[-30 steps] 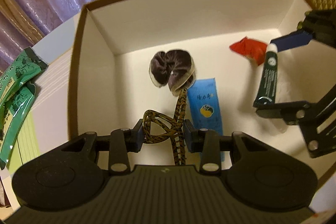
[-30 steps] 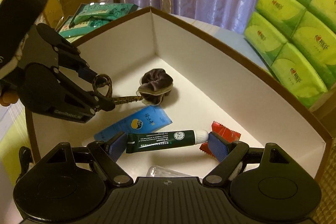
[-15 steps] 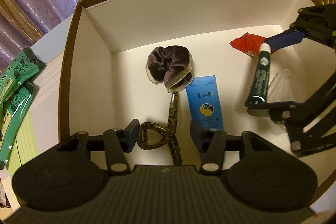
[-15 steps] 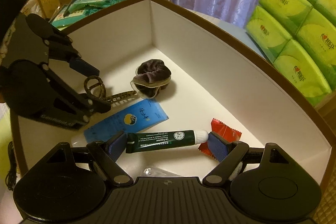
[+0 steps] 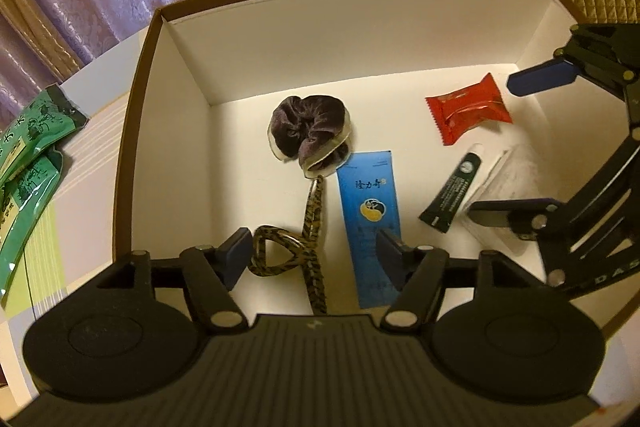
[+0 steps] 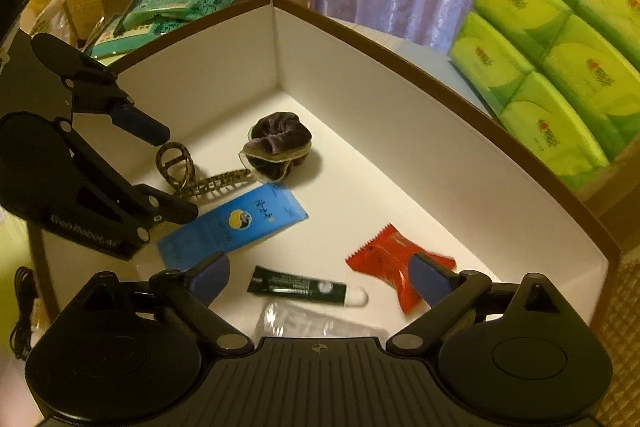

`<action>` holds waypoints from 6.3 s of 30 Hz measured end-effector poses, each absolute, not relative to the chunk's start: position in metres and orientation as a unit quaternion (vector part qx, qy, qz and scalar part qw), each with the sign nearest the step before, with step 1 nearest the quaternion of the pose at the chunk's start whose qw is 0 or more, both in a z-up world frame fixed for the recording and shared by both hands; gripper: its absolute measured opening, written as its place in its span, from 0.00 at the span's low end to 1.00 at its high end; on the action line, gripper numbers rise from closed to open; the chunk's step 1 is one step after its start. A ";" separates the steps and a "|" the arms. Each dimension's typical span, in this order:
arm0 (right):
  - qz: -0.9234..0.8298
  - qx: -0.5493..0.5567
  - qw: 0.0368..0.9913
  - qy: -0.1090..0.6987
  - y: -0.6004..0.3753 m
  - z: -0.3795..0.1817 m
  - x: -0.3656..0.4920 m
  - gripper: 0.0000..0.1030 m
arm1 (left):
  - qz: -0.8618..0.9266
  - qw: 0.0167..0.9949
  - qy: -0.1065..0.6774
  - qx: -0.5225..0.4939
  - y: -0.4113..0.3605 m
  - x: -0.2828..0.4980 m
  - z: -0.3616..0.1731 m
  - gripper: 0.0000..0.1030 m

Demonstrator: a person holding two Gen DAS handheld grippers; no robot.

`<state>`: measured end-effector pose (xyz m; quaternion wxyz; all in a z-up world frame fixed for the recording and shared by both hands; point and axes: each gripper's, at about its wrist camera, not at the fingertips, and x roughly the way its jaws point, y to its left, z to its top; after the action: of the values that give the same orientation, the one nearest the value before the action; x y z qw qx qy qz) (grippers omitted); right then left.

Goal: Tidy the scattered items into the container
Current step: 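Open both grippers to drop the strap and tube into the box, then withdraw both tools from the box toward the remaining table items, then close the right gripper on the cotton-swab bag, then lift the cotton-swab bag with the right gripper while the left lowers onto the black cable, then carry the black cable and cotton-swab bag over the brown box with both grippers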

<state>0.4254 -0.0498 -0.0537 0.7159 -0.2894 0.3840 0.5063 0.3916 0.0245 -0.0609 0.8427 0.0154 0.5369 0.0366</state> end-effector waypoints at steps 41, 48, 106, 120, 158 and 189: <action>0.427 -0.116 0.833 0.331 -0.174 0.038 0.298 0.98 | 0.094 0.894 0.437 -0.042 0.006 0.230 0.038 0.95; 0.435 -0.097 0.832 0.329 -0.186 0.040 0.259 0.98 | 0.095 0.897 0.427 -0.064 0.005 0.182 0.040 0.95; 0.486 -0.277 0.741 0.372 -0.167 -0.096 0.196 0.98 | 0.062 0.862 0.498 -0.074 0.017 0.126 -0.064 0.95; 0.542 -0.334 0.690 0.343 -0.141 -0.117 0.203 0.68 | 0.049 0.857 0.510 -0.058 0.029 0.137 -0.075 0.95; 0.452 -0.218 0.735 0.457 -0.231 -0.101 0.215 0.32 | -0.170 0.845 0.484 0.148 0.007 0.160 -0.101 0.96; 0.433 -0.239 0.746 0.446 -0.223 -0.103 0.205 0.32 | -0.130 0.848 0.504 0.099 0.004 0.151 -0.106 0.93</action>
<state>0.2047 -0.2226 -0.1031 0.7456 -0.2392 0.4461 0.4334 0.1511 0.0038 -0.1064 0.8481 0.0991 0.5039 -0.1302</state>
